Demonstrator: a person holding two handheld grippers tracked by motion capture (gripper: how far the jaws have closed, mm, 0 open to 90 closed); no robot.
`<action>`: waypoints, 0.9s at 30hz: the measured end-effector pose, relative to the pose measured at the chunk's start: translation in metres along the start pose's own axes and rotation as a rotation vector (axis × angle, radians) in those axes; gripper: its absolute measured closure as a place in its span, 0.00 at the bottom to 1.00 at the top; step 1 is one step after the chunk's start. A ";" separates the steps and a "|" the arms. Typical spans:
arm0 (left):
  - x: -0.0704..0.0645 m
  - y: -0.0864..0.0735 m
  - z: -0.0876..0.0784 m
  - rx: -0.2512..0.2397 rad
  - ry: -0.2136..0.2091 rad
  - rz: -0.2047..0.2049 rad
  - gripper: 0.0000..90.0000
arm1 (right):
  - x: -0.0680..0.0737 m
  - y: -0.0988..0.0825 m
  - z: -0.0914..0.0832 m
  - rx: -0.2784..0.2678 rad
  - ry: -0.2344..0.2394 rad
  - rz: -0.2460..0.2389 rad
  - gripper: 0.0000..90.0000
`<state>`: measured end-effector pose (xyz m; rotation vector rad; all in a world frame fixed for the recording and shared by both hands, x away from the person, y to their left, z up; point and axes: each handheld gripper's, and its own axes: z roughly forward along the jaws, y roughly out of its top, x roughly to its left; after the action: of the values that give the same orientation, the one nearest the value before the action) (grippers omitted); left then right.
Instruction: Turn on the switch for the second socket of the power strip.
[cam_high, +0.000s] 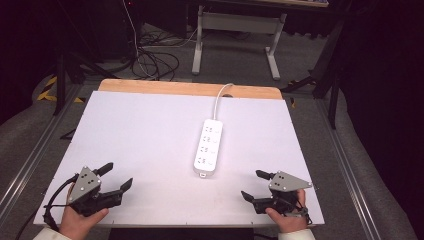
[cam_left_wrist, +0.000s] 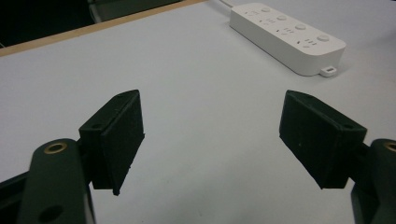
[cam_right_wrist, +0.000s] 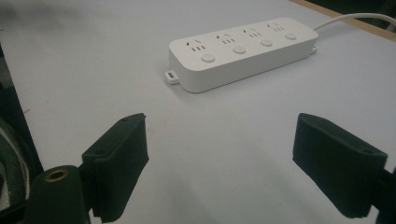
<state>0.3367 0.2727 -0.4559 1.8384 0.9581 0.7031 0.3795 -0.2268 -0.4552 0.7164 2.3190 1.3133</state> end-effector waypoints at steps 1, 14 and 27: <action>-0.001 0.000 0.000 -0.005 0.000 -0.006 0.25 | 0.000 0.000 0.000 0.000 0.000 -0.001 0.21; 0.000 0.001 -0.002 -0.009 -0.002 -0.009 0.24 | 0.000 0.001 -0.001 0.001 -0.019 -0.010 0.21; 0.000 0.001 -0.006 -0.009 0.038 0.019 0.24 | 0.002 0.014 -0.001 0.023 -0.039 -0.035 0.23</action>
<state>0.3327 0.2752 -0.4522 1.8342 0.9613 0.7555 0.3804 -0.2202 -0.4429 0.6991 2.3090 1.2486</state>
